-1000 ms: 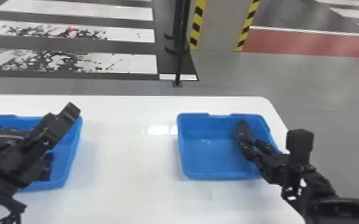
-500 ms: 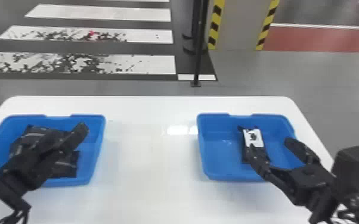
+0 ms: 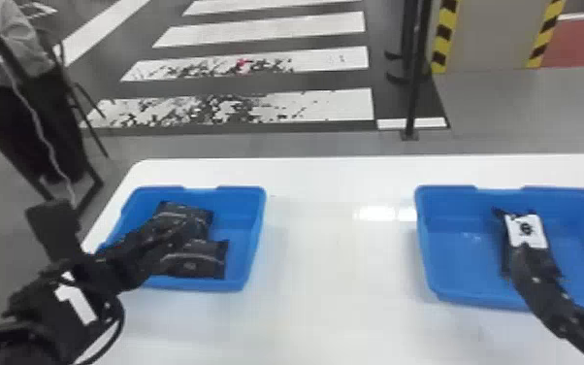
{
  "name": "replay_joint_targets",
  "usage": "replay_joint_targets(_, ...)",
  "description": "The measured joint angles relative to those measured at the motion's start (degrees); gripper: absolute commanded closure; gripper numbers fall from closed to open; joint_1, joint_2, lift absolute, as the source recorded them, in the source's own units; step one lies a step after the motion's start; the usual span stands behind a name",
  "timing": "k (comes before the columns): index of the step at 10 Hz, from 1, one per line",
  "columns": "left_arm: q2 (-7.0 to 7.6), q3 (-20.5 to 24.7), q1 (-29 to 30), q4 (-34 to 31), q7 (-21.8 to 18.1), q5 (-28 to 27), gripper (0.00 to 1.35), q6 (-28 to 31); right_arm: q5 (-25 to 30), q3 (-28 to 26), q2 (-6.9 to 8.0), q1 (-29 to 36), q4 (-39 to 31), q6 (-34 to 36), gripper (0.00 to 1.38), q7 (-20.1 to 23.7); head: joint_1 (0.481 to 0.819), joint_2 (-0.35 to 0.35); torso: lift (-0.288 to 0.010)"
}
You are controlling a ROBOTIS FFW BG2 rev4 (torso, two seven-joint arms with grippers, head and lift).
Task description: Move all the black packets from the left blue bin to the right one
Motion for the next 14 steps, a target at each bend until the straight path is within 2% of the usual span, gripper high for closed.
replay_joint_targets(1,0.37,1.0,-1.4,0.0,0.3,-2.7,0.19,3.5,-0.8,0.1,0.34,1.3,-0.6,-0.6,0.13,-0.2,0.695,0.256,-0.154)
replay_joint_targets(4,1.63,1.1,-5.5,0.8,1.7,-7.7,0.19,14.0,-2.3,0.5,0.46,2.2,-0.6,-0.6,0.13,-0.2,0.695,0.295,-0.154)
replay_joint_targets(6,2.56,-0.3,-8.9,3.6,1.8,-9.7,0.24,20.0,-3.1,0.6,0.46,2.1,-0.4,-0.2,0.13,-0.2,0.695,0.297,-0.154)
replay_joint_targets(8,3.21,-1.9,-12.3,8.3,1.8,-10.6,0.29,23.2,-3.6,0.6,0.46,2.1,-0.2,0.0,0.13,-0.2,0.695,0.287,-0.154)
replay_joint_targets(9,3.35,-2.3,-13.7,10.3,1.8,-11.0,0.45,23.9,-4.0,0.6,0.46,2.1,-0.1,0.2,0.13,-0.1,0.695,0.284,-0.154)
replay_joint_targets(10,3.40,-2.5,-15.1,12.7,1.8,-11.4,0.81,24.8,-4.3,0.6,0.46,2.1,0.0,0.4,0.13,-0.1,0.695,0.284,-0.154)
replay_joint_targets(12,3.62,-2.9,-16.3,15.0,1.8,-11.4,1.14,25.5,-4.7,0.6,0.46,2.1,0.2,0.7,0.13,-0.1,0.695,0.281,-0.154)
replay_joint_targets(13,3.64,-2.9,-16.1,15.5,1.8,-11.5,1.21,25.3,-5.0,0.6,0.46,2.1,0.3,0.8,0.13,-0.1,0.695,0.282,-0.154)
replay_joint_targets(14,3.55,-2.9,-15.5,15.6,1.9,-11.6,1.21,23.9,-5.1,0.6,0.46,2.1,0.4,0.9,0.13,-0.1,0.695,0.286,-0.154)
